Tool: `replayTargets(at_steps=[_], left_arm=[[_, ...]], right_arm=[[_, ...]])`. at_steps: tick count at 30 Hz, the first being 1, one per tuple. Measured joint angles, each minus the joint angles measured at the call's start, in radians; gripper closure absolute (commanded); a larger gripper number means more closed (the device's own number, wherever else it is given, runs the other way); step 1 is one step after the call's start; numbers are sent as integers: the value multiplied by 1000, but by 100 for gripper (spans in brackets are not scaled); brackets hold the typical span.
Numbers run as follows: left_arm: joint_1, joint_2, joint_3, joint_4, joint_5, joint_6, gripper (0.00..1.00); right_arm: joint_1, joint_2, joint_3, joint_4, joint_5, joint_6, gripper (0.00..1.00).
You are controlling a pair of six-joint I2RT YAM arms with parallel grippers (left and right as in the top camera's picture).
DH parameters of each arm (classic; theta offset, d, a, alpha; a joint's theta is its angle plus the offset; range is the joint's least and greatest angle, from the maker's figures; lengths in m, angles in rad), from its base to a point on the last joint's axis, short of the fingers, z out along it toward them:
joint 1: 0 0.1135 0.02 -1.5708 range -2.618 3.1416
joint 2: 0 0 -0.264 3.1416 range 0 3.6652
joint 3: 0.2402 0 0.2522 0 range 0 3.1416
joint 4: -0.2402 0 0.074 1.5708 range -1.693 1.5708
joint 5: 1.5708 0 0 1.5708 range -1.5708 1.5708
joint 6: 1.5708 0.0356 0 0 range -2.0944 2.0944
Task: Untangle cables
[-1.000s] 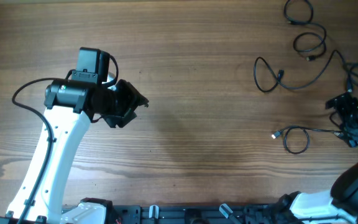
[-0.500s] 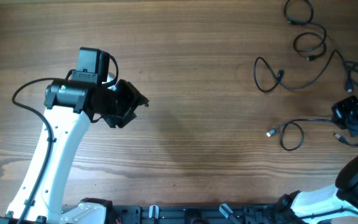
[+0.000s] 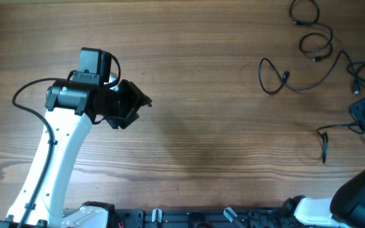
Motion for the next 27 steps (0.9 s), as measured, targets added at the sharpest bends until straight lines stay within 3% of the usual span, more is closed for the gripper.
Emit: replayTargets(at_steps=[1, 2, 3, 9, 14, 20, 22, 23, 27], left_arm=[[0, 0, 0, 0, 0, 0, 44], [0, 0, 0, 0, 0, 0, 44], [0, 0, 0, 0, 0, 0, 43], [0, 0, 0, 0, 0, 0, 43], [0, 0, 0, -1, 0, 0, 43], [0, 0, 0, 0, 0, 0, 43], [0, 0, 0, 0, 0, 0, 43], [0, 0, 0, 1, 0, 0, 44], [0, 0, 0, 3, -1, 0, 43]], right_arm=[[0, 14, 0, 1, 0, 2, 13], [0, 34, -2, 2, -6, 2, 4], [0, 58, -3, 4, -27, 5, 1], [0, 76, -6, 3, -201, -53, 0], [0, 65, 21, -100, -364, -116, 0], [2, -130, 47, -229, -518, -125, 1], [15, -135, 44, -253, -534, -125, 9], [38, -135, 32, -247, -531, -129, 23], [125, -135, -100, -143, -520, -112, 50]])
